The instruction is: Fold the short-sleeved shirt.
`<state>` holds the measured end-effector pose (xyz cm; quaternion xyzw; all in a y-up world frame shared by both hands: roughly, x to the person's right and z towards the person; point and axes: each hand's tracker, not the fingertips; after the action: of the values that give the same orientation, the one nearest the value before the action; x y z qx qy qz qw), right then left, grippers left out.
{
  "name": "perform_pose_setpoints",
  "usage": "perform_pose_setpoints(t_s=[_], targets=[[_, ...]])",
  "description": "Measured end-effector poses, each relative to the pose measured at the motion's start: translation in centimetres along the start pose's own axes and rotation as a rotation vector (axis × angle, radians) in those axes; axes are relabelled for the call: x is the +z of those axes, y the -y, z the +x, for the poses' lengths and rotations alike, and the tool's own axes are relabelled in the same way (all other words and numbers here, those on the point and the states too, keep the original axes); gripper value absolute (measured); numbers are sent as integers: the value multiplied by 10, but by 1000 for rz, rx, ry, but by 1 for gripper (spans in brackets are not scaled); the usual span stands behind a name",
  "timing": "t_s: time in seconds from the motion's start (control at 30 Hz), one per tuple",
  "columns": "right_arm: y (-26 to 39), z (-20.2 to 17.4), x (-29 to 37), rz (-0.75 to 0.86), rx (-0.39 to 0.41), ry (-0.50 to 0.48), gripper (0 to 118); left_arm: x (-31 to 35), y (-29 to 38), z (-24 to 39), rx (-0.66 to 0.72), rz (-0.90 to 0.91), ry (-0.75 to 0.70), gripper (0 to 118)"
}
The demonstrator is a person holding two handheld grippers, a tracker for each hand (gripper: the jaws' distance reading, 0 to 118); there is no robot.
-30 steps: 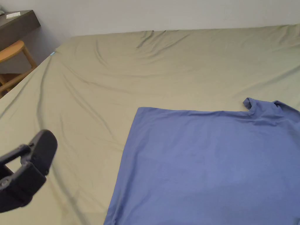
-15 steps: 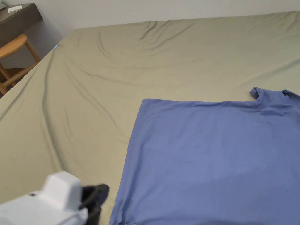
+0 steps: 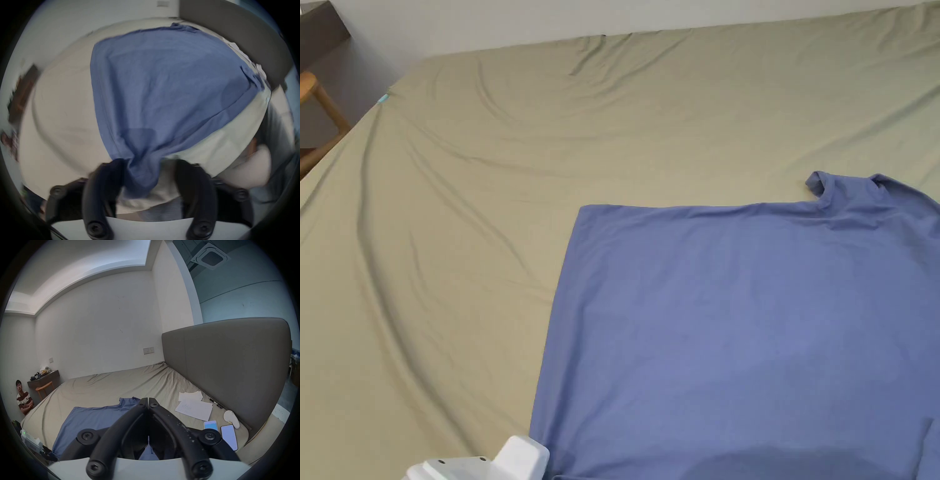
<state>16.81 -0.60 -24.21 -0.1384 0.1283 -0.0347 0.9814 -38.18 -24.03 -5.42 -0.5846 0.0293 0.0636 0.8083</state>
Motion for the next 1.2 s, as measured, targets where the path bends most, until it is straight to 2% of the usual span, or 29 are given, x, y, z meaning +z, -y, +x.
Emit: perform_pose_setpoints(t_s=[0.03,0.07,0.13,0.2,0.23,0.27,0.33,0.43,0.47,0.53,0.57,0.6,0.63,0.7,0.73,0.77,0.8,0.83,0.87,0.9,0.93,1.0,1.13,1.2], targets=[[2,-3,-1,-12,3,2,0,7,0,0,73,64,-4,25],[4,8,0,-31,-1,-7,0,10,-1,-1,57,76,-48,2],[14,10,-3,-97,21,-3,0,15,0,-3,-39,121,-143,2],[29,16,-7,-157,9,-29,0,22,0,-3,43,120,-21,2],[40,20,-12,-211,32,-40,0,28,1,-3,57,178,8,2],[53,18,-18,-259,58,-27,0,33,1,-2,73,207,22,2],[83,20,-34,-386,88,-60,0,48,-2,2,81,238,12,2],[131,27,-63,-589,81,-151,1,64,-10,5,120,313,13,2],[148,33,-71,-664,83,-165,7,67,-12,5,131,322,21,2],[170,33,-79,-720,103,-155,94,73,-13,7,135,366,15,2],[178,33,-81,-761,119,-183,118,77,-18,12,133,370,13,2],[184,39,-79,-696,105,-242,111,78,-19,12,129,365,10,2],[189,41,-79,-711,95,-253,105,78,-20,12,126,365,6,2],[194,39,-80,-779,123,-258,105,77,-23,12,130,369,0,2],[202,38,-78,-790,129,-280,99,75,-23,11,137,362,3,2],[206,38,-77,-787,129,-297,87,73,-23,11,142,358,2,2],[210,38,-79,-787,133,-301,68,71,-22,13,147,356,0,2],[213,38,-79,-794,150,-299,44,69,-24,13,151,353,0,2],[217,32,-85,-802,175,-296,15,68,-23,14,155,351,-1,2],[220,32,-85,-801,191,-285,1,68,-21,15,158,347,0,2],[219,35,-83,-789,188,-272,1,68,-19,16,161,346,-2,2],[207,38,-78,-783,130,-288,0,70,-18,16,165,346,-3,2],[192,38,-74,-730,153,-255,0,73,-19,14,188,342,-12,2],[179,35,-75,-683,137,-250,0,79,-27,15,201,350,-9,2]])
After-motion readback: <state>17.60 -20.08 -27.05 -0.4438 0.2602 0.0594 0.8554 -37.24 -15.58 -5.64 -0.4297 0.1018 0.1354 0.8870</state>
